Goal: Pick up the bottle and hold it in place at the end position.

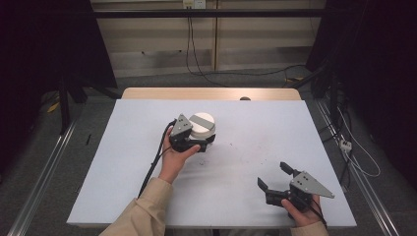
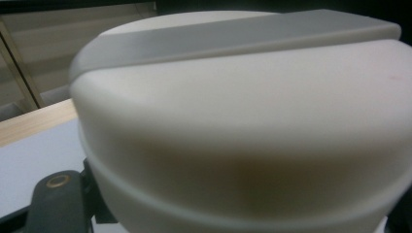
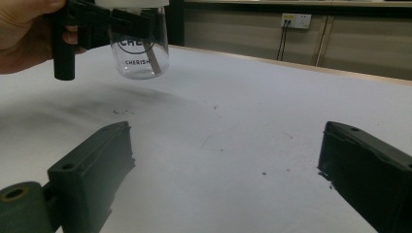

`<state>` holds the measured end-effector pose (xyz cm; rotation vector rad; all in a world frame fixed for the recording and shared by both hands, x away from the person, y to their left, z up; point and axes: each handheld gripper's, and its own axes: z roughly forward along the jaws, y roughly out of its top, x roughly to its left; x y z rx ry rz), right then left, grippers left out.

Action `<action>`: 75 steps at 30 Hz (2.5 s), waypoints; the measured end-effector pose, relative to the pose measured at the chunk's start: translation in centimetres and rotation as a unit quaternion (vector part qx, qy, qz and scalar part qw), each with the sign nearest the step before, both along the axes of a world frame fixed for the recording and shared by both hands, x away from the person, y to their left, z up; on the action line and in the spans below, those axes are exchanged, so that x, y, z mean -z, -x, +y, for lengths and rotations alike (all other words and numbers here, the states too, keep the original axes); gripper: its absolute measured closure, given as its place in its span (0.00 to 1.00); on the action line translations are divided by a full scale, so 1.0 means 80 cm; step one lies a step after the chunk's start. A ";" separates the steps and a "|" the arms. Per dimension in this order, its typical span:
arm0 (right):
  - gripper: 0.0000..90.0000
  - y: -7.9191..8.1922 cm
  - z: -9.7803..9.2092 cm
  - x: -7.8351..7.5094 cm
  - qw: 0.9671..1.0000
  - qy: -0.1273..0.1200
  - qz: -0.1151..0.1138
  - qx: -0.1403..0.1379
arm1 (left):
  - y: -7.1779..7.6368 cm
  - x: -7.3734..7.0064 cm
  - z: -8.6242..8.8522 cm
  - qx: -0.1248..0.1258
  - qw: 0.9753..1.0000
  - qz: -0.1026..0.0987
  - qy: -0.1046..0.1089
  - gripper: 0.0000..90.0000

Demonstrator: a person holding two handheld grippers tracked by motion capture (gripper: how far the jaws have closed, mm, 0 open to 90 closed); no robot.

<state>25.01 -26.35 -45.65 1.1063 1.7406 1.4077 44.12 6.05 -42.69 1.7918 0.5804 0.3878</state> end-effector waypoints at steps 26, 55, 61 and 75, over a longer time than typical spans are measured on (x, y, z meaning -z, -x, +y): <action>0.06 0.000 0.001 0.001 1.000 -0.001 0.001 -0.004 | -0.014 0.013 -0.023 0.014 1.000 0.005 -0.012 0.20; 0.06 -0.002 0.001 0.001 1.000 0.000 0.003 -0.006 | -0.022 0.032 -0.033 0.011 1.000 0.004 -0.029 0.20; 0.06 -0.002 0.001 0.002 1.000 0.000 0.005 -0.006 | -0.022 0.035 -0.034 0.014 0.999 -0.003 -0.035 0.20; 0.07 -0.006 0.008 -0.001 1.000 0.012 0.005 -0.017 | -0.019 0.041 -0.028 0.014 1.000 -0.007 -0.021 0.20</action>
